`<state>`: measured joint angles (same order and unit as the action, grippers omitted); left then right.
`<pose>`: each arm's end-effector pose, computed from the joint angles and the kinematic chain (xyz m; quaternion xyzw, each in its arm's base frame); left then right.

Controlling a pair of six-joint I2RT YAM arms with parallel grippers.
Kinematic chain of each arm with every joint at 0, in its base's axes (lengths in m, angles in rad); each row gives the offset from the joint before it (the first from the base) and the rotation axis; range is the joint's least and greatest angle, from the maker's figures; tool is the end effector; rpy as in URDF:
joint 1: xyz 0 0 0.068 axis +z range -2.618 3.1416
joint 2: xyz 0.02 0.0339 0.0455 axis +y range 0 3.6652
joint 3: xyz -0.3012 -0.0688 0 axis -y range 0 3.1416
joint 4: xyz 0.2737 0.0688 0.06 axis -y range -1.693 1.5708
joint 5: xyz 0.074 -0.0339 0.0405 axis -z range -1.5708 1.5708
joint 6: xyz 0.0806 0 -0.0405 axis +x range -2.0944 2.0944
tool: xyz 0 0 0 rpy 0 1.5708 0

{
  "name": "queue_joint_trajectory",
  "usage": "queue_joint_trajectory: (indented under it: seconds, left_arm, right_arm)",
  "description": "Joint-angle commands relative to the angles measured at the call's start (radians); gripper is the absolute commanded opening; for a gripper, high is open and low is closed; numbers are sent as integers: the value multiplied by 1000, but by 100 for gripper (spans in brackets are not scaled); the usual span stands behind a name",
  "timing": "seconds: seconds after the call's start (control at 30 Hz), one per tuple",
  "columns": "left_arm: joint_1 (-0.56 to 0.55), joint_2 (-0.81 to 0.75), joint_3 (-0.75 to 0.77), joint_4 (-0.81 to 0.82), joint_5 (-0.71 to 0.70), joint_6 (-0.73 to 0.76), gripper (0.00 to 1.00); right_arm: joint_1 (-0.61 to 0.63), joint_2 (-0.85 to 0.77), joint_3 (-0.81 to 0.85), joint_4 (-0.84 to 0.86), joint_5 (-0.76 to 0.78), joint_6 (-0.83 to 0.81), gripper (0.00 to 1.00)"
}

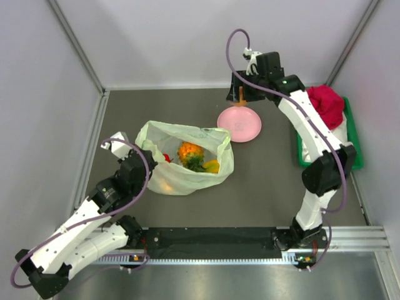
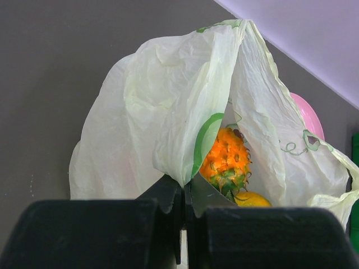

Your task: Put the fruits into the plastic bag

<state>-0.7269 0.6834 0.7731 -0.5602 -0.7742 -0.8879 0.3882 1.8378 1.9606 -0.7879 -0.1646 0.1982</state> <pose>0.1652 -0.0715 0.3283 -0.2602 0.7709 -0.1273 0.5672 0.4435 0.1956 0.4024 -0.1208 0.8887 0.1968 0.3961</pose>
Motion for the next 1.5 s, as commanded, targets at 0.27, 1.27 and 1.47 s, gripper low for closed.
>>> queue_joint_trajectory:
  seconds: [0.27, 1.27, 1.47]
  left_arm:
    - [7, 18, 11, 34, 18, 29, 0]
    - [9, -68, 20, -37, 3, 46, 0]
    - [9, -71, 17, -41, 3, 44, 0]
  right_arm:
    - [256, -103, -117, 98, -144, 24, 32]
    - [506, 416, 253, 39, 10, 40, 35]
    - [549, 407, 207, 39, 5, 30, 37]
